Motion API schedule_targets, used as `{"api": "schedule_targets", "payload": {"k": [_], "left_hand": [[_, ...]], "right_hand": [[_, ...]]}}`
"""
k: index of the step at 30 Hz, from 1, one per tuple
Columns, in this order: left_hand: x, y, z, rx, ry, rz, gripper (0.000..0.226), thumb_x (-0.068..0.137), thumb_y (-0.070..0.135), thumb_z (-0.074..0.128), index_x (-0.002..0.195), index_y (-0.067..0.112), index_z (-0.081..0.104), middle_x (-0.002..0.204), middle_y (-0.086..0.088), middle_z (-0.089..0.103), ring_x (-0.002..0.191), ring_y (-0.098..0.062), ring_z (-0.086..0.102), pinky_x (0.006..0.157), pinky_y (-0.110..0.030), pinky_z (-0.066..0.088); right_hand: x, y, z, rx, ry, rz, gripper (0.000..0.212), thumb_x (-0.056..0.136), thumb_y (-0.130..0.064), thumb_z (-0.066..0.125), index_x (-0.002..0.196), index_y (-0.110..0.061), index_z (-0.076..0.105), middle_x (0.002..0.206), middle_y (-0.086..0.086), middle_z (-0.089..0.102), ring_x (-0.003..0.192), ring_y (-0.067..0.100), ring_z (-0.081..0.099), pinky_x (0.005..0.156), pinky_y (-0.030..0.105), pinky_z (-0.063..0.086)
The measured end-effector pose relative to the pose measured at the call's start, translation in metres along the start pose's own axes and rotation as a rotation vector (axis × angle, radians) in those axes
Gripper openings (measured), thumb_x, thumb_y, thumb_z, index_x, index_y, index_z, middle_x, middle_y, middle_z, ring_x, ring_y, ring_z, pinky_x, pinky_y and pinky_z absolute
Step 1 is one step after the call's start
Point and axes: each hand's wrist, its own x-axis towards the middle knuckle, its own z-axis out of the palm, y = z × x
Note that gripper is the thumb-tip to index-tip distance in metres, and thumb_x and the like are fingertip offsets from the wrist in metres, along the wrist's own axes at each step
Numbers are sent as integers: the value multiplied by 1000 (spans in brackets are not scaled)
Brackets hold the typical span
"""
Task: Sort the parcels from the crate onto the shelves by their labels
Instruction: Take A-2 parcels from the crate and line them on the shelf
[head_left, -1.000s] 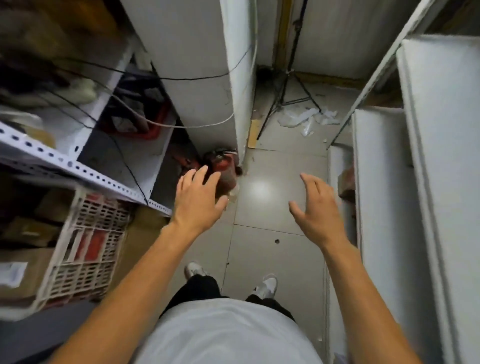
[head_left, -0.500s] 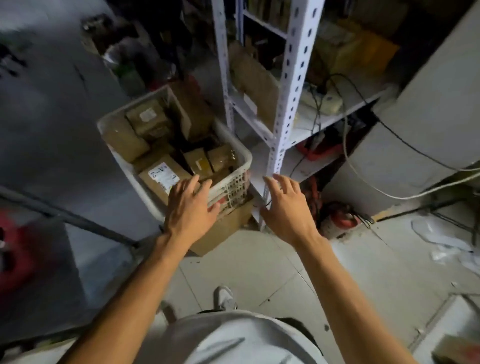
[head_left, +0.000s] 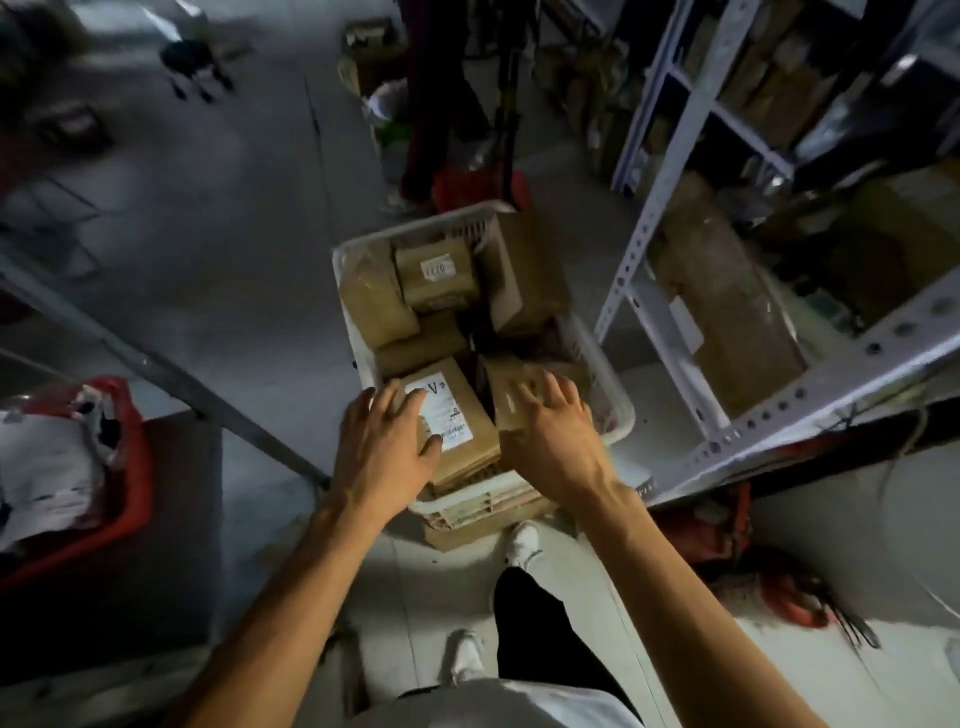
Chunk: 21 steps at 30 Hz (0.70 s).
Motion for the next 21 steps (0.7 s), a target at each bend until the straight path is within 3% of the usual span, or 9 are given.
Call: {"api": "schedule_targets", "payload": {"k": [13,17,21], "left_hand": [[141,-39,-12,-113,-24,-227,62,93,39,63,146,13,44,152,-13,43,142,-34,35,117,-46,26],[185,-66,-2,-119,-75,-195,63,90,40,64,141,8,47,145,-17,50,135,-37,44,112,-48,34],[248,-95,12,-154,-145,-158,57,91,44,59,136,11,47,141,-10,52,133,-32,44,110,-46,40]], "right_hand": [[197,3,-11,154,-106,-47,69,94,-35,59,154,-20,29,159,4,28,146,29,25,118,49,29],[244,-3,-9,206,-113,6,66,92,-33,61,151,-23,32,155,2,35,142,29,32,115,50,34],[290,-5,3,234,-141,106,61,94,-34,61,147,-21,34,150,3,38,138,28,36,110,44,37]]}}
